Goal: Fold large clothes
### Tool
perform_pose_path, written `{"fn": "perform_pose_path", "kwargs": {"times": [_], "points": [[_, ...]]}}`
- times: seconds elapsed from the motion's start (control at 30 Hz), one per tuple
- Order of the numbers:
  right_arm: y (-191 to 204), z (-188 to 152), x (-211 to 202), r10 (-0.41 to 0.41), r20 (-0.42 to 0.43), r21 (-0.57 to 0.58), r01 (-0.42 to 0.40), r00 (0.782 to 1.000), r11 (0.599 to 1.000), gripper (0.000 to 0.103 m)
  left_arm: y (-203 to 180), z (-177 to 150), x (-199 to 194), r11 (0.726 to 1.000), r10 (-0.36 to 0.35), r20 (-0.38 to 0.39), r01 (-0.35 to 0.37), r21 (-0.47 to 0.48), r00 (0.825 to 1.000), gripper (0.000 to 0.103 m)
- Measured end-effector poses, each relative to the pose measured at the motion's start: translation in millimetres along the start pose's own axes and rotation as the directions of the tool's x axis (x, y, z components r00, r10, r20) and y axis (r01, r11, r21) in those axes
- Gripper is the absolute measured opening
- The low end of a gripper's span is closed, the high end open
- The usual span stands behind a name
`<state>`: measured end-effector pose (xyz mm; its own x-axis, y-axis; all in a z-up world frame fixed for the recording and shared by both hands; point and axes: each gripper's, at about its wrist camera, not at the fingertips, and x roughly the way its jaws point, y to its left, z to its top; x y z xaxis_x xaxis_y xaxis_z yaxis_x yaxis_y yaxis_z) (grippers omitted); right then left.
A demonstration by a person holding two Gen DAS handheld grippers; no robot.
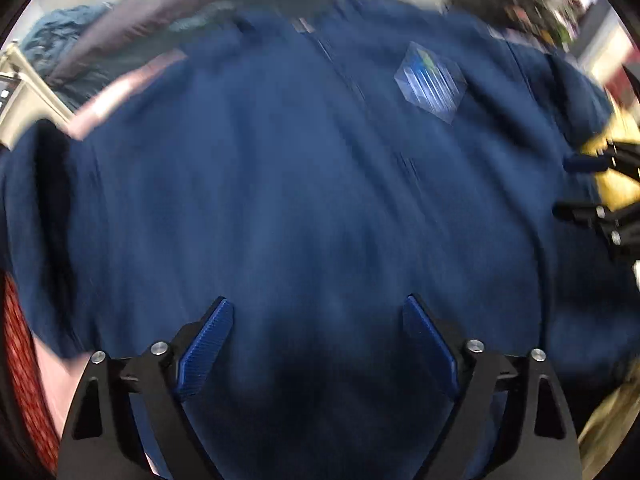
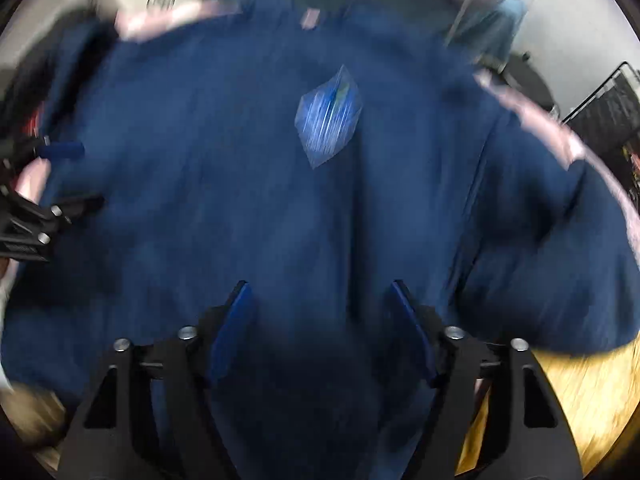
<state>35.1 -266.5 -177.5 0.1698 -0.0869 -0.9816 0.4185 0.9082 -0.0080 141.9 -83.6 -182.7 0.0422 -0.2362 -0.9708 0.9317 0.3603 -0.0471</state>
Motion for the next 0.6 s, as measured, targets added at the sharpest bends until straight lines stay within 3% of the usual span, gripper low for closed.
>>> {"fn": "perform_pose_path", "kwargs": {"times": [0.07, 0.17, 0.23, 0.33, 0.5, 0.6], "points": [[10, -35, 5, -0.001, -0.056, -0.011, 0.0, 0.998, 1.0, 0.065, -11, -30, 2, 0.999, -0.005, -0.038, 0.007, 0.034, 0.999, 0.084], [22, -86, 10, -0.061, -0.131, -0.101, 0.048, 0.99, 0.994, 0.065, -25, -74, 16, 0.998, -0.038, -0.184, 0.047, 0.044, 0.982, 0.084], [27, -118, 16, -0.089, -0.187, -0.147, 0.061, 0.978, 0.987, 0.066, -31, -99, 15, 0.997, -0.019, -0.183, 0.033, 0.069, 0.983, 0.085], [28, -150, 10, -0.082, -0.157, -0.099, 0.067, 0.984, 0.993, 0.066, -34, -119, 11, 0.998, -0.014, -0.161, 0.024, 0.058, 0.987, 0.087], [37, -162, 6, -0.104, -0.167, -0.088, 0.09, 0.981, 0.992, 0.067, -39, -133, 9, 0.999, 0.018, -0.144, -0.012, 0.047, 0.989, 0.09], [37, -149, 1, -0.06, -0.193, -0.063, 0.049, 0.979, 0.997, 0.066, -36, -115, 7, 1.0, 0.002, -0.19, -0.005, -0.011, 0.982, 0.09]]}}
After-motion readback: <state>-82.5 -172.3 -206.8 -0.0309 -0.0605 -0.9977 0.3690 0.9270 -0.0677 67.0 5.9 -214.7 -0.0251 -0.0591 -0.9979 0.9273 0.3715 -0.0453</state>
